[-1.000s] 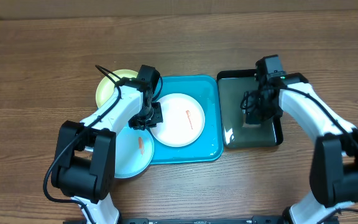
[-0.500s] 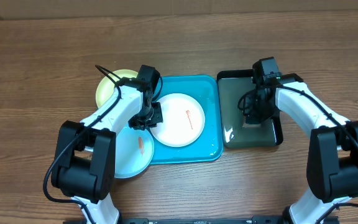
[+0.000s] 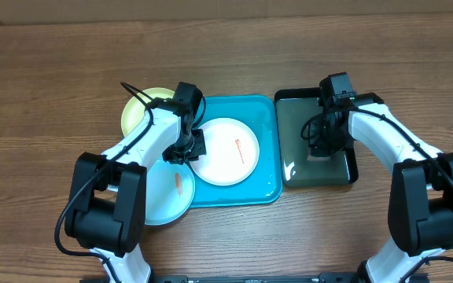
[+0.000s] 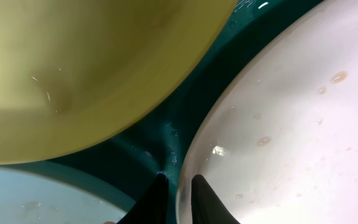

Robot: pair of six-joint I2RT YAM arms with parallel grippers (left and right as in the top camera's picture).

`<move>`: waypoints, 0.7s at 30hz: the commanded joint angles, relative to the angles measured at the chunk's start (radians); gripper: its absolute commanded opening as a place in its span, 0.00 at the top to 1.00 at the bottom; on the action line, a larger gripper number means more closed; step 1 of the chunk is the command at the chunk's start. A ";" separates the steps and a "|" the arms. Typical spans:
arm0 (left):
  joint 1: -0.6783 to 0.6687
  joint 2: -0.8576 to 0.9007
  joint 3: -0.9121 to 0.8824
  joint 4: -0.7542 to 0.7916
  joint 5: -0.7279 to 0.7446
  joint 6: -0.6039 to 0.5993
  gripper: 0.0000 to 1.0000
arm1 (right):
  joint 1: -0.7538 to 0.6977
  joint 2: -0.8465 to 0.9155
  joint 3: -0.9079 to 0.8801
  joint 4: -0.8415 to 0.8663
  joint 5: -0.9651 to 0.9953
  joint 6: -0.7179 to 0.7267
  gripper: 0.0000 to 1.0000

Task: Clean dirty plates on tray and stack at the side
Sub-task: 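Lift the green sponge from the black tray with right gripper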

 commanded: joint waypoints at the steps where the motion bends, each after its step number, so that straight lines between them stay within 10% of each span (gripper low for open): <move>1: -0.005 0.005 0.008 -0.002 -0.016 -0.007 0.83 | 0.006 -0.004 -0.002 0.006 -0.009 -0.006 0.54; 21: 0.003 0.005 0.020 0.021 -0.009 -0.007 0.82 | 0.006 -0.004 -0.028 0.045 -0.024 -0.010 0.56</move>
